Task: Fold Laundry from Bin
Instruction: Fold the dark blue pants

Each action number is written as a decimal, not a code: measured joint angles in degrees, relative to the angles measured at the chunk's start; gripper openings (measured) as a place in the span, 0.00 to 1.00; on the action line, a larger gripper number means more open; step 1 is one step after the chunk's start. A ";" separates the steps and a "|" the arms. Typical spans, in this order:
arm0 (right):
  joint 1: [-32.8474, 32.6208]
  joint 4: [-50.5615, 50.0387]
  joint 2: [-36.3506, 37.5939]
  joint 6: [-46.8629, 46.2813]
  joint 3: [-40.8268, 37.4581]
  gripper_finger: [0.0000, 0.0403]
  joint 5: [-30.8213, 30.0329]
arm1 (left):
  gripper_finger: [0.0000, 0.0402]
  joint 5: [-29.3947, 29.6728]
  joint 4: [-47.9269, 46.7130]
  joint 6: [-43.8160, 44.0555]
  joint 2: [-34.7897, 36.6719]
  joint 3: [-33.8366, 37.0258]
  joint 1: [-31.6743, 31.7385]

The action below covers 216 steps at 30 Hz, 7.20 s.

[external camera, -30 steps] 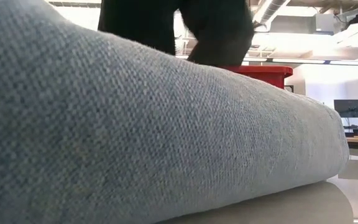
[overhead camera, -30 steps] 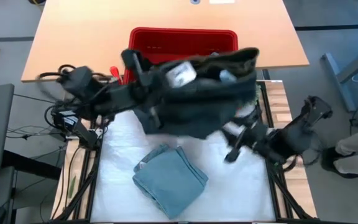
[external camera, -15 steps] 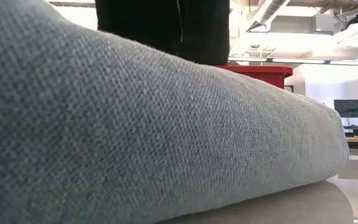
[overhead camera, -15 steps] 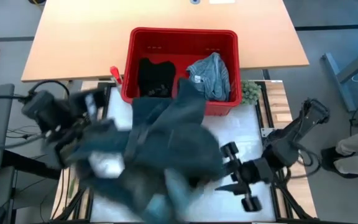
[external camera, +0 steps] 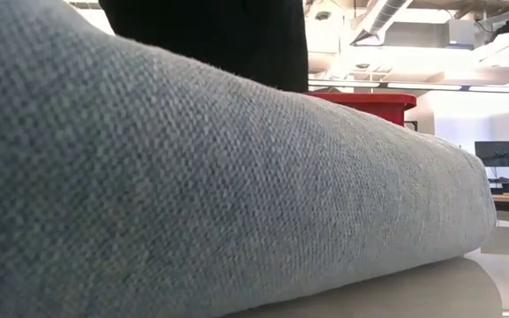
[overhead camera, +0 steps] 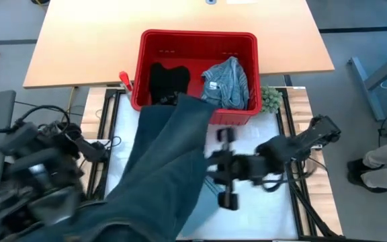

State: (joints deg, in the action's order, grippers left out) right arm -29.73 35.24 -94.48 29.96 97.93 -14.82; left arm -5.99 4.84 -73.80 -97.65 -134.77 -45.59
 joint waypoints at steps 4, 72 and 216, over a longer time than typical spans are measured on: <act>-3.14 -8.22 -0.16 5.82 9.95 0.16 1.53 | 0.02 0.63 2.09 -11.69 0.07 -0.01 -3.39; -10.07 13.75 -26.47 55.12 33.14 0.05 -48.83 | 0.02 5.00 9.61 0.31 5.33 -0.12 -33.05; 40.60 -84.11 -10.53 -34.38 36.97 0.10 22.77 | 0.02 42.51 17.03 14.80 11.77 -0.08 30.52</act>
State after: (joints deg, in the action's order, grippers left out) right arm 10.87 -48.87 -105.02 -4.42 134.91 7.94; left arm 36.52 21.86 -59.00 -85.88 -134.85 -15.07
